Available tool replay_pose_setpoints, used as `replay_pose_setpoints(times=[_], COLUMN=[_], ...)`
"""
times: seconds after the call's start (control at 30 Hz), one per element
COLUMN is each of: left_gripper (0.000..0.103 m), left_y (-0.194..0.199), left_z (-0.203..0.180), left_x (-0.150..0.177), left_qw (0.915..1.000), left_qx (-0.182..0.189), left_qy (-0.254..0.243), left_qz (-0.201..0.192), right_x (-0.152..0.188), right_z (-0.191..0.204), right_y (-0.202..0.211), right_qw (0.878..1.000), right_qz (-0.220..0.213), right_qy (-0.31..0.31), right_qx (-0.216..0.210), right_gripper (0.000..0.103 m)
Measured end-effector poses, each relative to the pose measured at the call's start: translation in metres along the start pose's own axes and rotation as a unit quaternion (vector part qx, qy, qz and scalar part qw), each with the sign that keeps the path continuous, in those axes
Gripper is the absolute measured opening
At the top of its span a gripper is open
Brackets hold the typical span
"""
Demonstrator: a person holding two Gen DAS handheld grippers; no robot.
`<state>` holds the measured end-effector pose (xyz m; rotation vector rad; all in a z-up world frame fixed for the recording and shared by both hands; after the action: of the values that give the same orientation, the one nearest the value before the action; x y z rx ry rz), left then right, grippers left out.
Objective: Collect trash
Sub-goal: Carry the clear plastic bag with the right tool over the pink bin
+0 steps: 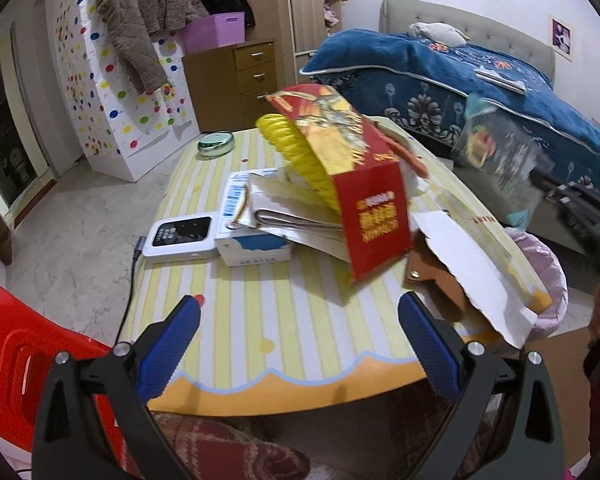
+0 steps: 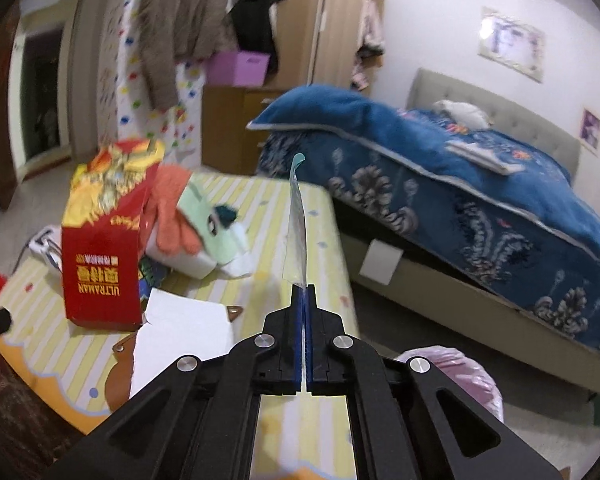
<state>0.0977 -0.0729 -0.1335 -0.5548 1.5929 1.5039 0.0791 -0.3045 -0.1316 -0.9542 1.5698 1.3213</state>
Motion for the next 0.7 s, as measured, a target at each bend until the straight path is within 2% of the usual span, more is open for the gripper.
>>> replay_pose_setpoints(times=[0.1,0.3,0.33,0.53,0.63,0.7], left_gripper=[0.095,0.072,0.067,0.052,0.051,0.047], left_y=[0.003,0.007,0.007,0.000,-0.006,-0.009], left_z=[-0.019,-0.067,-0.074,-0.109,-0.119,-0.123], left_x=[0.006,0.021,0.023,0.031,0.034,0.037], left_qw=[0.9996,0.9949,0.9935,0.9841,0.9814,0.9787], left_qx=[0.029,0.099,0.111,0.173,0.185,0.195], left_qy=[-0.002,-0.013,-0.011,0.004,0.013,0.026], left_qz=[0.007,0.020,0.022,0.040,0.050,0.060], right_x=[0.004,0.039,0.043,0.059,0.064,0.066], right_z=[-0.007,0.005,0.005,0.003,0.003,0.001], right_y=[0.025,0.065,0.068,0.070,0.069,0.069], right_qw=[1.000,0.998,0.998,0.995,0.994,0.994], right_qz=[0.008,0.040,0.044,0.059,0.062,0.063], right_qy=[-0.012,-0.016,-0.022,-0.051,-0.052,-0.055], right_qx=[-0.007,-0.044,-0.048,-0.065,-0.068,-0.072], right_gripper=[0.000,0.000,0.000,0.000,0.000,0.000])
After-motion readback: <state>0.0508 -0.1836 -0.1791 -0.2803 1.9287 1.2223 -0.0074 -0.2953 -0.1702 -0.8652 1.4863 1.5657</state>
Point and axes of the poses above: each gripper's, at about its wrist camera, not at the fingertips, and y roughly against the way its jaws point, z to its left, x to its underside, the point moved 6 cm from there along -y, roughly the way its jaws point, and after that the axes turned 11 degrees about -z, right-handed, at the moved point
